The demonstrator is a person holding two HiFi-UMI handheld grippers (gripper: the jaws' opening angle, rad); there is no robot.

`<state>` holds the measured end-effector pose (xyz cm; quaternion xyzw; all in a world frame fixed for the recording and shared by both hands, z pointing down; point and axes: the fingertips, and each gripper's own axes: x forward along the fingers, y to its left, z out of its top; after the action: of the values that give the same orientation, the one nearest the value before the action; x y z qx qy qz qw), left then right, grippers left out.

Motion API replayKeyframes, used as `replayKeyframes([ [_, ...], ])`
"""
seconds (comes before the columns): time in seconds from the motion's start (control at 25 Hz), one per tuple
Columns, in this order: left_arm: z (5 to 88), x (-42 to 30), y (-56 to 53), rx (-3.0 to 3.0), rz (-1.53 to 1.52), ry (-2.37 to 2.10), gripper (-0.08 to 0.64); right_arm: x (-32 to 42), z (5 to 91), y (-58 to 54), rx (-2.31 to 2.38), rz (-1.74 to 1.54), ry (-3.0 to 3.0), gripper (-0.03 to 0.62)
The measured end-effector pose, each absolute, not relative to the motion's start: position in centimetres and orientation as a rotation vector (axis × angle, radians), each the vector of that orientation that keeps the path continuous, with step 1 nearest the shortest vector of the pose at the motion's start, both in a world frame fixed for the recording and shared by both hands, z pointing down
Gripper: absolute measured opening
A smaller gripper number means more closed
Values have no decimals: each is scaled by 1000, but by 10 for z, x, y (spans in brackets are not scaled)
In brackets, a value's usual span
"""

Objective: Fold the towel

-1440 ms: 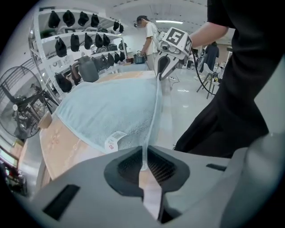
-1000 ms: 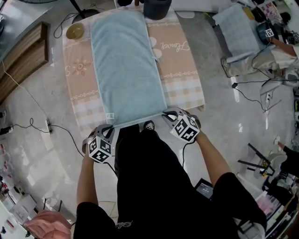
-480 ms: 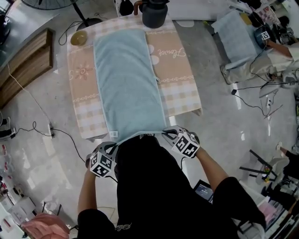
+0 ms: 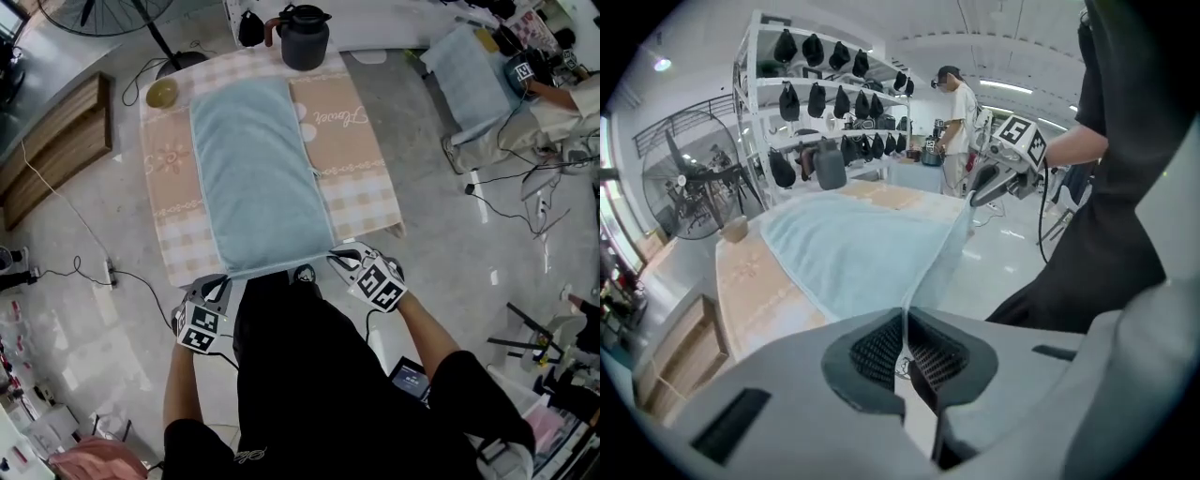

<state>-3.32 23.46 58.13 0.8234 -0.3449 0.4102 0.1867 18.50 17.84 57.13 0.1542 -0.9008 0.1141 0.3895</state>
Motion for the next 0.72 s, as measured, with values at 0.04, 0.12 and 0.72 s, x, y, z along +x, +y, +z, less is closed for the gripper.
replayKeyframes([
  [0.04, 576, -36, 224, 2319, 1145, -1000, 23, 183, 567, 170, 410, 276, -2295, 17],
  [0.12, 562, -43, 201, 2312, 1119, -1062, 23, 179, 557, 153, 445, 255, -2304, 17],
  [0.72, 506, -87, 40, 2452, 1005, -1170, 23, 142, 499, 6, 661, 138, -2276, 17],
])
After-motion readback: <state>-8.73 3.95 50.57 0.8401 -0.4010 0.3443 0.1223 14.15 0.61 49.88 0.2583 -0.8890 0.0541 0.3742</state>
